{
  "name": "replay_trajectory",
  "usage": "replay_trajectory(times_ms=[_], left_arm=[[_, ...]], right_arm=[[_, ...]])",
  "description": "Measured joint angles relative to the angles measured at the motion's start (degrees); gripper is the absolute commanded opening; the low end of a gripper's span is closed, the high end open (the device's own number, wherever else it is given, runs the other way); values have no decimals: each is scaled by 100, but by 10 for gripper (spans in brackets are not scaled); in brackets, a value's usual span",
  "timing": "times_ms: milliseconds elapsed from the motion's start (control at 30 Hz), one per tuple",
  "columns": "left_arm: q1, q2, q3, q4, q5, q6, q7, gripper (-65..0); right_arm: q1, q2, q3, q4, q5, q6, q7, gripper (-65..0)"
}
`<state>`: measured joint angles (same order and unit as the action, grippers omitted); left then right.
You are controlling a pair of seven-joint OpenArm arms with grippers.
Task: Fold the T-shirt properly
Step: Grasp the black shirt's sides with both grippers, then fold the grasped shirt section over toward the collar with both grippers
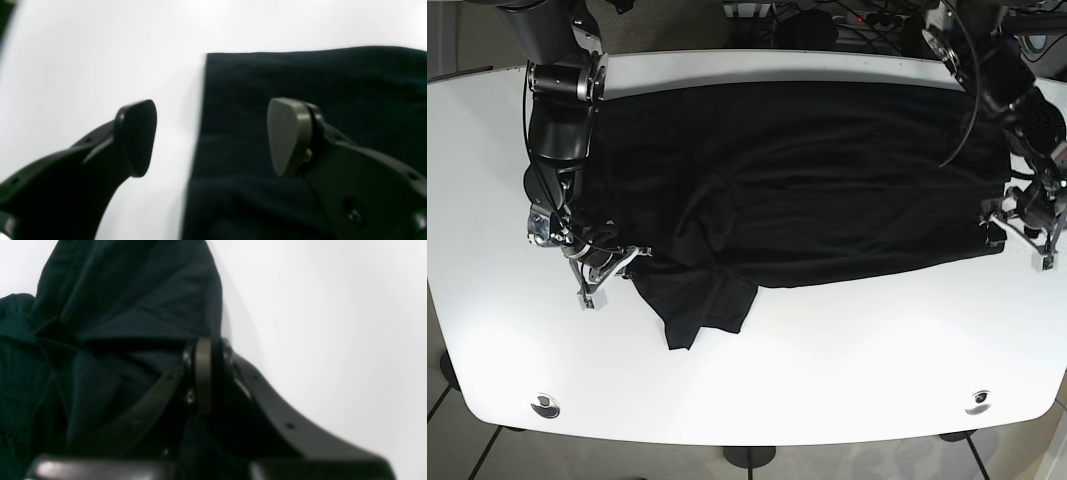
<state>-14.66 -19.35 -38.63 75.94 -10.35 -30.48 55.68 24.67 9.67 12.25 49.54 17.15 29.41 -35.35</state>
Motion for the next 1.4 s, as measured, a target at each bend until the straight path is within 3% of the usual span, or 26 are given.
replay_trajectory(times_ms=[133, 433, 467, 600, 633, 733, 867, 933, 1067, 1133, 1267, 1400], left_arm=[[-791, -295, -9, -1703, 13, 52, -634, -167], [-1176, -529, 334, -3425, -20, 48, -1508, -187], [-1180, -533, 334, -3449, -35, 48, -1510, -231], [-1132, -549, 317, -3491, 9, 50, -1751, -628], [-1119, -527, 317, -3493, 11, 50, -1882, -650], [-1126, -494, 334, -3477, 4, 48, -1963, -650], [-1099, -334, 306, -2511, 39, -382, -1764, -650], [-994, -216, 337, -1716, -57, -680, -1373, -650], [-417, 151, 302, -310, 26, -837, -918, -650], [-131, 214, 323, 164, -20, -931, -887, -650], [188, 269, 205, 358, -7, -907, -876, -650], [461, 293, -264, 352, 9, -925, -850, -650]], right_arm=[[0, -4, -22, 0, 2, -2, 15, -614], [-2, -15, -9, 0, 22, 4, 2, -615], [-2, -13, -9, 0, 22, 4, 2, -615], [0, -17, -9, 0, 20, 2, 2, -633], [-2, -17, -9, 0, 20, 2, 4, -633], [-13, -15, -9, 0, 17, -7, 85, -634], [-238, -55, 339, 793, -2, -44, -13, -634], [-341, -28, 584, 1513, -33, -46, -603, -634], [-824, -22, 791, 3141, 2, 2, -1443, -634], [-1200, -35, 870, 3895, 435, 9, -1803, -634], [-1917, -35, 1152, 5042, 951, -63, -2503, -634], [-2553, -61, 1263, 5462, 1012, -46, -2542, -634]])
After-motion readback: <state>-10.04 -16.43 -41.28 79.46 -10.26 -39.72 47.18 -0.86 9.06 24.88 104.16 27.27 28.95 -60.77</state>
